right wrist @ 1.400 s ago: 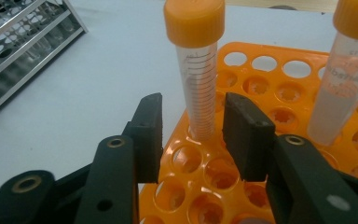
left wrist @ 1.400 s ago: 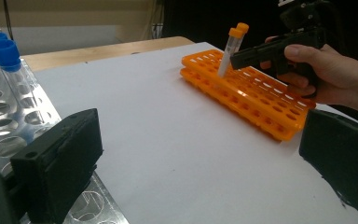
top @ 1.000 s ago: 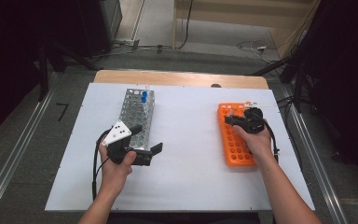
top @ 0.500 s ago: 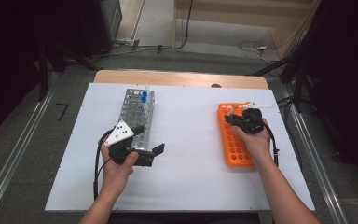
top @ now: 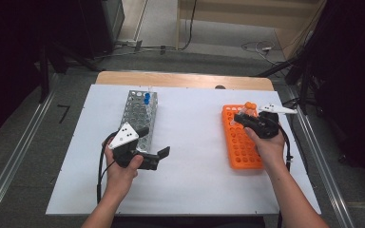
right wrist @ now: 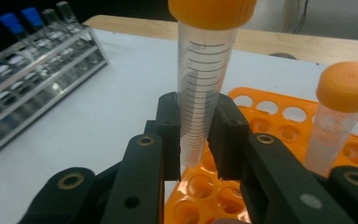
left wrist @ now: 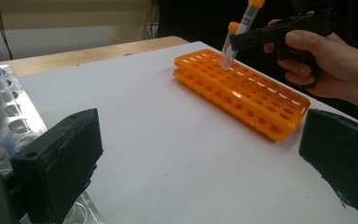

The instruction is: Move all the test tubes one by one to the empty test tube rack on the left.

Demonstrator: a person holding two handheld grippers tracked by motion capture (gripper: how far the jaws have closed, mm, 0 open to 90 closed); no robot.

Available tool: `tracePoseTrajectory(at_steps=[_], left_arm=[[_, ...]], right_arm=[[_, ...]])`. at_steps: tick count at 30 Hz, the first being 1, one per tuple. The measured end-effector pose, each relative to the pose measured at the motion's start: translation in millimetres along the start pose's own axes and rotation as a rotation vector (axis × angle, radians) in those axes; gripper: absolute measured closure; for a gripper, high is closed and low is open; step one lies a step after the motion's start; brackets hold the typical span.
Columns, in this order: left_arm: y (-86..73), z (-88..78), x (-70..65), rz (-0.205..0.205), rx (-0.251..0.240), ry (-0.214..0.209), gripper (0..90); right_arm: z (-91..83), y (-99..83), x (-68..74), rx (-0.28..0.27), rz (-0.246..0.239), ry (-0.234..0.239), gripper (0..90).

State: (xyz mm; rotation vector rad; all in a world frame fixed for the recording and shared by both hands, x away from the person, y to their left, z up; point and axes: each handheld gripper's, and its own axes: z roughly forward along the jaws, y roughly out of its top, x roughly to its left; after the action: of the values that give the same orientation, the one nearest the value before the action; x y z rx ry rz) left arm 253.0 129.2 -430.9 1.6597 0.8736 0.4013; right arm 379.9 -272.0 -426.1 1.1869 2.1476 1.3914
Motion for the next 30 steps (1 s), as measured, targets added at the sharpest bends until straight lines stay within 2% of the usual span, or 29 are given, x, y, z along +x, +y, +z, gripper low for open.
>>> tracePoseTrajectory(at_steps=[10,16,21,30], left_arm=[[1.6,2.4,-3.5,0.007,-0.001,-0.016,0.0],[2.3,3.3,-5.1,0.014,-0.003,-0.031,0.0],[2.9,4.8,-8.4,0.016,-0.003,-0.038,0.0],[3.8,8.4,-19.3,0.035,-0.002,-0.082,0.0]], right_arm=[[-23.7,-13.5,24.8,-0.017,-0.059,0.097,72.8],[-34.9,-25.4,36.0,-0.023,-0.054,0.171,72.8],[-43.4,-30.0,44.1,-0.029,-0.074,0.205,72.8],[-43.7,-38.1,62.5,-0.010,-0.118,0.268,72.8]])
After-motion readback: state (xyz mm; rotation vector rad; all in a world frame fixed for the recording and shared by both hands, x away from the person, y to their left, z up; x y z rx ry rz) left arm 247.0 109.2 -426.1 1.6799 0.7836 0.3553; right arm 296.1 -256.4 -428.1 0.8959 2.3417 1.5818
